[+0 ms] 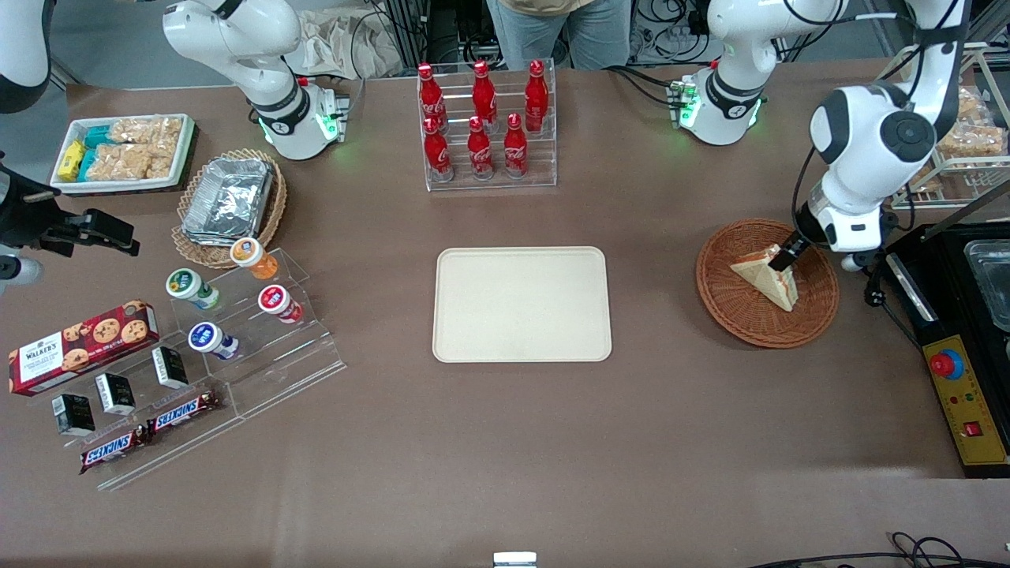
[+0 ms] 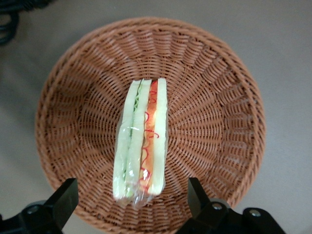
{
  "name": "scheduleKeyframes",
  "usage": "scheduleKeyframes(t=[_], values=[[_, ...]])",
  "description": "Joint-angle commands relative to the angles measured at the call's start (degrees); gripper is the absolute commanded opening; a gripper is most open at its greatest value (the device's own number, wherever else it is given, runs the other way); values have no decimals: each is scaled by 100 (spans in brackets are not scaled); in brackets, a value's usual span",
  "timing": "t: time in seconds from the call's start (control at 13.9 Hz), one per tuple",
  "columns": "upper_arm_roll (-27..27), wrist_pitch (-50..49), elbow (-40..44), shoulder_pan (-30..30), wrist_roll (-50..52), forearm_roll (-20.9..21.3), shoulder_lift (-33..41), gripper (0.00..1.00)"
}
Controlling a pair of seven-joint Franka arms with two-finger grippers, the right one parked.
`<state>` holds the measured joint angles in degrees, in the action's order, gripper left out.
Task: Place sandwich from basket to tray
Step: 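Lower the open left gripper around the sandwich and close it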
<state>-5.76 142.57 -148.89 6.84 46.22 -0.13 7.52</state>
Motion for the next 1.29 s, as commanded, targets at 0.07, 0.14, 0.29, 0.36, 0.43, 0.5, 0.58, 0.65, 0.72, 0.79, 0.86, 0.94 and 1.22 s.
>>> scheduleKeyframes(t=[0.07,0.14,0.29,0.36,0.43,0.5,0.58,0.65,0.72,0.79,0.86,0.94,1.22], values=[[-48,534,-105,46,237,57,-408,100],[-48,692,-105,46,290,66,-557,100],[-48,1008,-105,37,308,57,-821,100],[-48,1088,-105,37,308,57,-918,100],[-48,1123,-105,37,308,57,-971,100],[-48,1167,-96,37,308,57,-998,100],[-48,1185,-96,37,308,57,-1033,100],[-48,1220,-87,37,308,57,-1077,100],[-48,1299,-87,37,308,57,-1130,100],[-48,1361,-87,37,308,57,-1191,100],[-48,1413,-87,28,308,57,-1226,99],[-48,1423,-87,28,300,57,-1236,96],[-48,1423,-79,28,308,57,-1227,54]])
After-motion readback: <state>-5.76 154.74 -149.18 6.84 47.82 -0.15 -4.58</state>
